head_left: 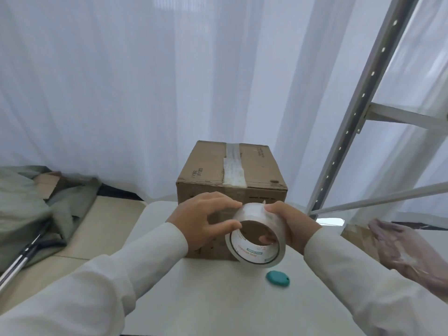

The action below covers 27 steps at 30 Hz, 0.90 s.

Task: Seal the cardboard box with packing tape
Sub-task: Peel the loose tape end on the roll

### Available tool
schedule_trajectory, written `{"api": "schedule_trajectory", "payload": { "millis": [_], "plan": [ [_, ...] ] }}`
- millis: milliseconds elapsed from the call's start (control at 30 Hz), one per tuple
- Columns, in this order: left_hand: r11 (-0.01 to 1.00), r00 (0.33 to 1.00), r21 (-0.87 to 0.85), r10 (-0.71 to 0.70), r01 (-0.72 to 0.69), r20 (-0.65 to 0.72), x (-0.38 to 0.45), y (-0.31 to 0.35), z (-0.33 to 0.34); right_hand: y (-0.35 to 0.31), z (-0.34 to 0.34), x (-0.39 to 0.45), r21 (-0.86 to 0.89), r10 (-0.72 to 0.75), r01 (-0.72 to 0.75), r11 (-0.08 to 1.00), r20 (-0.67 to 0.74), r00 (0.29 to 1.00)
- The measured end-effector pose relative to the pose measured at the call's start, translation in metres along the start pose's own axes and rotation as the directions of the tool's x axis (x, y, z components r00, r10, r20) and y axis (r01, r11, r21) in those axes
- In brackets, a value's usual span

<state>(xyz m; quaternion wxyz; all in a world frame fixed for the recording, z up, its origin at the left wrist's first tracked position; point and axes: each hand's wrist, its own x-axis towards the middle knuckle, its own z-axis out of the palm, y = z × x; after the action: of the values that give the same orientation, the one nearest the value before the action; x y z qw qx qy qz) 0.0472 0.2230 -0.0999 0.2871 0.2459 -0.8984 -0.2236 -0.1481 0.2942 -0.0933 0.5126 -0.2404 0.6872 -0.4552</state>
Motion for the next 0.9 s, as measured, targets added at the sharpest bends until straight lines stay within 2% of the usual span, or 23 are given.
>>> {"api": "schedule_trajectory", "payload": {
  "millis": [100,167,233,300,367,467,567,833,900],
  "plan": [
    [0.980,0.985,-0.163,-0.132,0.113,-0.114,0.002,0.009,0.003,-0.002,0.008,-0.004,-0.104,-0.036,0.032,0.994,-0.033,0.999],
    [0.933,0.962,-0.301,-0.244,0.200,-0.118,0.005,0.018,0.007,-0.001,0.015,-0.012,-0.230,-0.135,0.128,0.965,-0.013,0.991],
    [0.877,0.940,-0.382,-0.338,0.293,-0.055,0.008,0.020,0.014,-0.001,0.024,-0.022,-0.351,-0.226,0.229,0.908,0.049,0.973],
    [0.823,0.912,-0.413,-0.406,0.391,0.054,0.012,0.016,0.020,-0.001,0.032,-0.031,-0.351,-0.281,0.284,0.892,0.060,0.958],
    [0.741,0.863,-0.451,-0.476,0.498,0.169,0.015,0.011,0.023,0.000,0.035,-0.033,-0.317,-0.293,0.292,0.902,0.045,0.955],
    [0.629,0.796,-0.495,-0.533,0.600,0.288,0.017,0.008,0.024,-0.003,0.036,-0.029,-0.264,-0.224,0.220,0.939,0.016,0.974],
    [0.595,0.788,-0.523,-0.524,0.611,0.325,0.013,0.007,0.021,-0.004,0.036,-0.024,-0.241,-0.116,0.125,0.963,0.051,0.992],
    [0.640,0.810,-0.505,-0.524,0.579,0.264,0.010,0.010,0.023,-0.004,0.036,-0.019,-0.178,-0.036,0.062,0.982,0.146,0.989],
    [0.613,0.798,-0.519,-0.524,0.595,0.297,0.012,0.013,0.023,-0.003,0.035,-0.020,-0.143,-0.011,0.038,0.989,0.184,0.983]
  ]
}}
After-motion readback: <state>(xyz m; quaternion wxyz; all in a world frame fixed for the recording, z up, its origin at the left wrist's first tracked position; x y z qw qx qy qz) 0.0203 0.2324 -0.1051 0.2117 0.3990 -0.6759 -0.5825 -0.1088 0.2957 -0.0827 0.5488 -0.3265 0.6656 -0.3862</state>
